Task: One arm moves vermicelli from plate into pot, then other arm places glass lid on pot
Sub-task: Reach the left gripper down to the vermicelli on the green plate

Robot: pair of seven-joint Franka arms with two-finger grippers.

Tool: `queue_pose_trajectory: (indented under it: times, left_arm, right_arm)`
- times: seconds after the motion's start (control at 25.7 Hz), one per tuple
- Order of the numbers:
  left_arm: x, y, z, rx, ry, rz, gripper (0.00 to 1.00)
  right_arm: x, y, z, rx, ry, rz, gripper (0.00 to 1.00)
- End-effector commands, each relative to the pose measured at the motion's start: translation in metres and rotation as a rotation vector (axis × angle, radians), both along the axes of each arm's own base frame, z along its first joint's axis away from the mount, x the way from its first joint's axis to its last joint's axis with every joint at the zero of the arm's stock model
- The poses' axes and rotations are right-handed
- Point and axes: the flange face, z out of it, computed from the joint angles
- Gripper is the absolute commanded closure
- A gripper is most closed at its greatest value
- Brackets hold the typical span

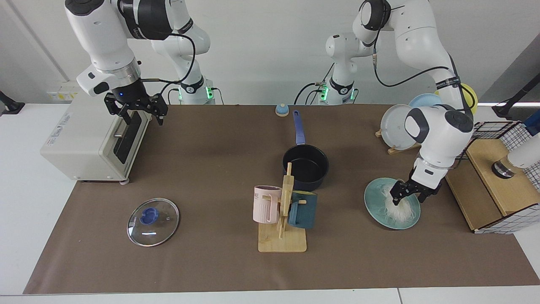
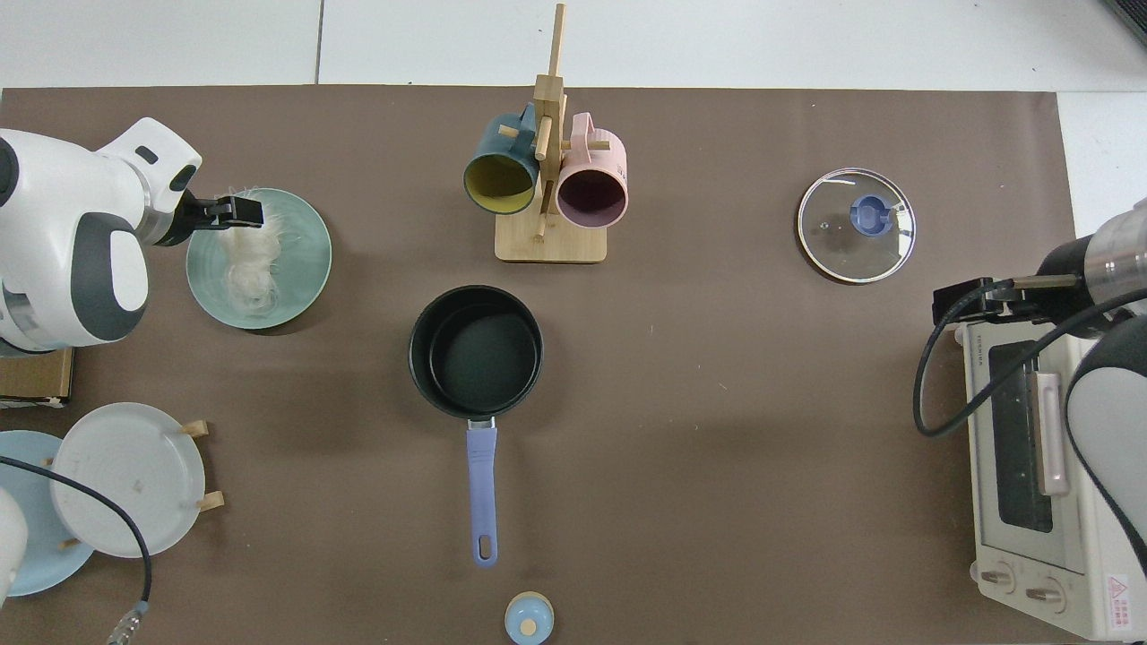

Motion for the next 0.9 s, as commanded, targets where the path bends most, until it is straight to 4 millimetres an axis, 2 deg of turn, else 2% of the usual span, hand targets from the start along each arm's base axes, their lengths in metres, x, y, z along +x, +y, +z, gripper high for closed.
queue_pose_trajectory:
  times: [0.0, 0.16, 0.39, 0.47, 0.51, 0.62, 0.7, 0.74, 0.78, 0.86]
  left_arm:
    - [0.005, -0.004, -0.011, 0.007, 0.003, 0.007, 0.0]
    - [-0.005, -0.004, -0.031, 0.007, 0.043, 0.008, 0.0]
    - [-0.006, -0.004, -0.044, 0.002, 0.04, 0.017, 0.0]
    - [-0.006, -0.009, -0.045, -0.006, 0.037, 0.021, 0.0]
    - [-0.005, -0.01, -0.046, -0.007, 0.037, 0.024, 0.0]
    - [-0.006, -0.011, -0.049, -0.007, 0.042, 0.019, 0.05]
    - [-0.007, -0.011, -0.051, -0.005, 0.044, 0.012, 0.17]
    - [-0.007, -0.01, -0.052, -0.005, 0.05, 0.012, 0.34]
    - [-0.008, -0.01, -0.052, -0.005, 0.058, 0.01, 0.54]
    - [-0.008, -0.008, -0.051, -0.003, 0.063, 0.007, 1.0]
  right_arm:
    - [-0.003, -0.005, 0.004, 0.012, -0.003, 0.015, 0.0]
    - [-0.004, -0.004, 0.004, 0.012, 0.0, 0.018, 0.0]
    - [-0.004, 0.001, 0.005, 0.012, 0.007, 0.027, 0.0]
    - [0.004, -0.002, 0.014, 0.007, -0.002, 0.023, 0.01]
    - [0.012, -0.003, 0.011, 0.011, 0.015, 0.019, 0.01]
    - [0.044, -0.006, 0.005, -0.001, 0.063, 0.016, 0.01]
    - [0.072, -0.006, 0.002, -0.002, 0.058, 0.019, 0.01]
    - [0.086, -0.006, -0.004, -0.002, 0.054, 0.019, 0.01]
    - [0.096, -0.004, -0.01, -0.003, 0.052, 0.021, 0.01]
    - [0.119, -0.004, -0.037, -0.003, 0.066, 0.02, 0.01]
